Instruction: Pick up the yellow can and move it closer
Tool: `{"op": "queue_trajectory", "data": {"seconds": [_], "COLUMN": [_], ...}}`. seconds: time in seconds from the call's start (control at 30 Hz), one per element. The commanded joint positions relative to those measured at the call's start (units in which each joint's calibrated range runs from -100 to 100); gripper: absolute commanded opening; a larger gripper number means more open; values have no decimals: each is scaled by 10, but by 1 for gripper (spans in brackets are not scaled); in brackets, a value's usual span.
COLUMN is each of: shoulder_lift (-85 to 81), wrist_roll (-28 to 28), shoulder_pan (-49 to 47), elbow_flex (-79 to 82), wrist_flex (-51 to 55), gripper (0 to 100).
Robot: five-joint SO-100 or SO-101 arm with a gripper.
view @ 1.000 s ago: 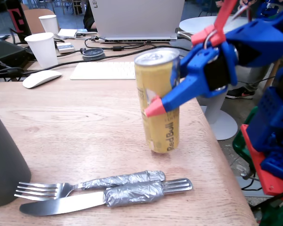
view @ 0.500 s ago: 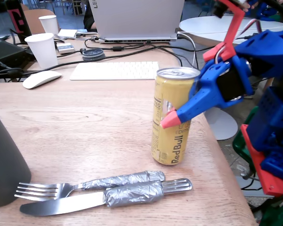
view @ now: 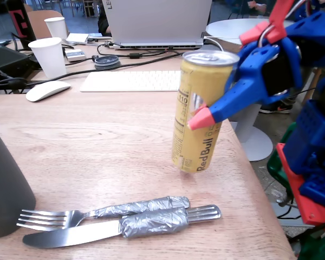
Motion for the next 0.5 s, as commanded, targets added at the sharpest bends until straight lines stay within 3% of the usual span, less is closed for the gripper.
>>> {"op": "queue_trajectory", "data": {"seconds": [0.0,0.1,0.37,0.47], "shoulder_lift": [-7,-6,-9,-9], "wrist_roll": [25,21,20,20], "shoulder_pan": [0,2,0,0], "elbow_flex": [-73,-81,-2,69], "wrist_flex": [26,119,116,52], "gripper": [26,26,26,26]}}
